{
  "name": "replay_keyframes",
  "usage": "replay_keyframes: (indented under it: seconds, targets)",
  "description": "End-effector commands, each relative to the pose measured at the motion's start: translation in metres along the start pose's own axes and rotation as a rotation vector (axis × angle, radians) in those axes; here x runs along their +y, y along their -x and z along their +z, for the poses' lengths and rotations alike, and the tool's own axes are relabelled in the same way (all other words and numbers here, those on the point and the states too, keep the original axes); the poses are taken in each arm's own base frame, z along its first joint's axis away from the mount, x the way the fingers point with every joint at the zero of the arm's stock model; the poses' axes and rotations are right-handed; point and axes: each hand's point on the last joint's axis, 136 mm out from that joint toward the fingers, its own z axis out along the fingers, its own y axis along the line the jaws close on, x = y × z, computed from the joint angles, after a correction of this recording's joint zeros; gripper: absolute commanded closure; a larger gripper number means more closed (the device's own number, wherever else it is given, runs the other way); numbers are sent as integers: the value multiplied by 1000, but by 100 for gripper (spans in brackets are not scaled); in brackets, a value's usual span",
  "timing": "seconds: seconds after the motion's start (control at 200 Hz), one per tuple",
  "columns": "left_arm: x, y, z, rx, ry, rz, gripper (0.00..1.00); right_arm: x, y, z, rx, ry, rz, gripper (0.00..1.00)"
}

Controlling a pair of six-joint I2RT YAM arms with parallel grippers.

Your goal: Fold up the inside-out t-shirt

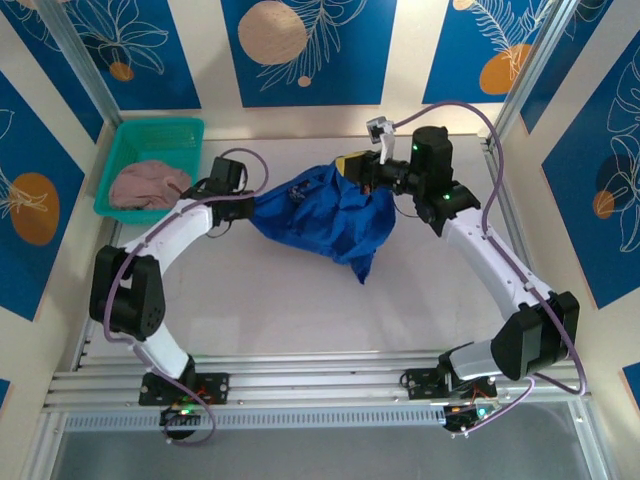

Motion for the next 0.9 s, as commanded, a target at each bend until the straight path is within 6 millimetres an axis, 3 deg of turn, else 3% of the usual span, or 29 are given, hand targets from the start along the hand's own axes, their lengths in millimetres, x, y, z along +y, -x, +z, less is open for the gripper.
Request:
replay_keyframes:
  seconds: [0.0, 0.025, 0.07, 0.14, 0.195, 0.325, 0.545, 0.805, 0.895]
  targets:
    - [-2, -4, 1, -14, -39, -47, 100, 6, 2, -8, -13, 67, -22, 100]
    - [-5, -7, -1, -9, -65, -52, 100, 4, 1, -8, -8, 64, -27, 100]
    - [-13, -11, -6, -16, -119, -62, 90, 2, -1, -7, 3, 63, -33, 100]
    - [-29, -10, -21, -57, -232, -74, 63, 1, -7, -5, 24, 81, -39, 100]
    - [-44, -5, -37, -104, -340, -71, 49, 1, -11, -4, 39, 93, -46, 100]
    - [-87, 7, -73, -193, -597, 8, 30, 0, -24, -3, 79, 116, -57, 100]
    - [-148, 18, -98, -176, -807, 150, 18, -7, -43, -3, 117, 121, -50, 100]
    - [-193, 17, -88, -51, -877, 257, 15, -9, -51, 0, 135, 128, -38, 100]
    - [-201, 14, -80, -10, -884, 266, 20, -8, -51, 0, 134, 128, -39, 100]
